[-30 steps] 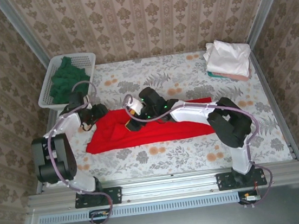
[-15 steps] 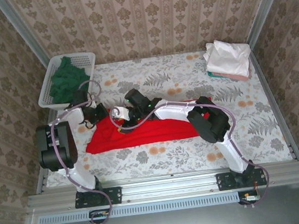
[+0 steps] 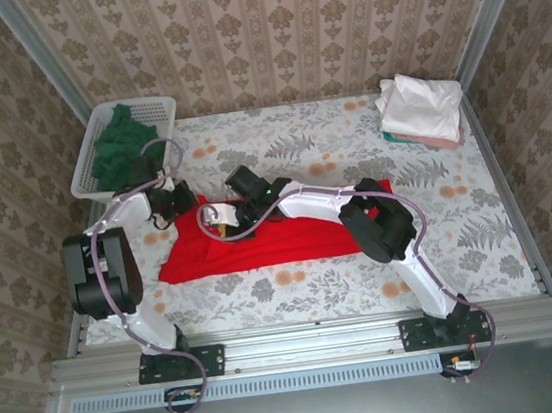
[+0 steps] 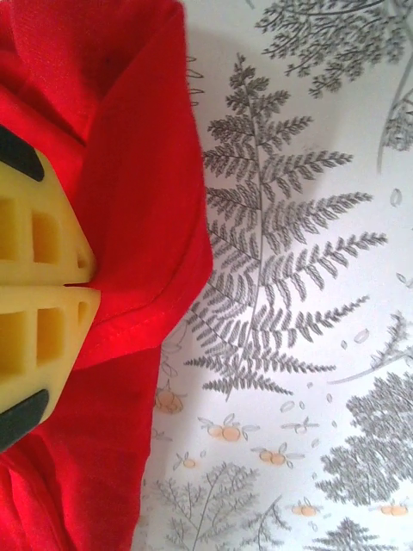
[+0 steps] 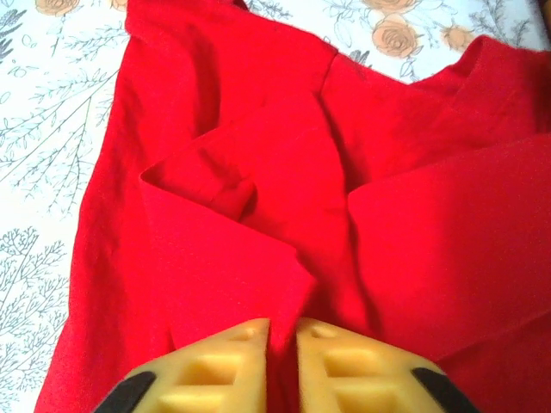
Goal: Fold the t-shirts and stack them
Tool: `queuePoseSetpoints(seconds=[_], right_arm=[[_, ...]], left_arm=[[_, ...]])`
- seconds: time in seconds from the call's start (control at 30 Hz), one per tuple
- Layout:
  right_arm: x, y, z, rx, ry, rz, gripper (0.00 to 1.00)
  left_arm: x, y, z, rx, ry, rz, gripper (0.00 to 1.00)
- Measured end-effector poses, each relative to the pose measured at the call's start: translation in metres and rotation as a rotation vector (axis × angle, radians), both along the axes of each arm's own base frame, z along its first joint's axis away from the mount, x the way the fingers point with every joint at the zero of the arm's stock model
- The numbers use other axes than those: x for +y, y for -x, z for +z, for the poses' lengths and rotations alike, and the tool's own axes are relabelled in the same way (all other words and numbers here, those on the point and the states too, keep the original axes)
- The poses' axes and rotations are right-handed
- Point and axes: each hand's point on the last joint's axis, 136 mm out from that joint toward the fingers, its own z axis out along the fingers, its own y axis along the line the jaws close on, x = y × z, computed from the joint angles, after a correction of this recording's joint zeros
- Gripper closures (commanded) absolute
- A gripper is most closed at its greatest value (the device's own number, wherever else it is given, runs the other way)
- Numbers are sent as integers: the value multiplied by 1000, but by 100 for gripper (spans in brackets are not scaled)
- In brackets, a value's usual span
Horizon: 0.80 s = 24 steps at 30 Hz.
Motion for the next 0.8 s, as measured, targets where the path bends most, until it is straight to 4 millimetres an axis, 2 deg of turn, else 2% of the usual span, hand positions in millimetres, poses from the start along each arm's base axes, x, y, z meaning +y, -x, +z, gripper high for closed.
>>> queuePoseSetpoints(seconds=[0.13,0.3,0.43,0.47,0.5,0.57,0.6,0.77,0.8], right_arm=[[-12,18,-5,-4,16,21,90],[-35,48,7,-35,-11,40,92],[-39,51,17,-81,-51,42,94],[-38,50,17,-89,-56,40,93],[-39,50,17,-93,-57,40,92],[-41,50,13,-94,-51,36,92],[-41,51,11,-93,-48,36,92],[-40,53,7,-90,-39,35,92],[-40,53,7,-90,-39,33,91]], left_arm=[[7,-5,11,-17,-17,7,100],[16,-10,21,-11,-46,16,100],[17,-16,21,7,-60,4,100],[18,-17,19,17,-65,4,95],[19,-16,18,27,-71,2,86],[23,-15,13,44,-90,1,81],[27,-15,11,51,-101,6,75],[44,-8,10,67,-144,42,65],[45,-2,13,64,-153,45,58]])
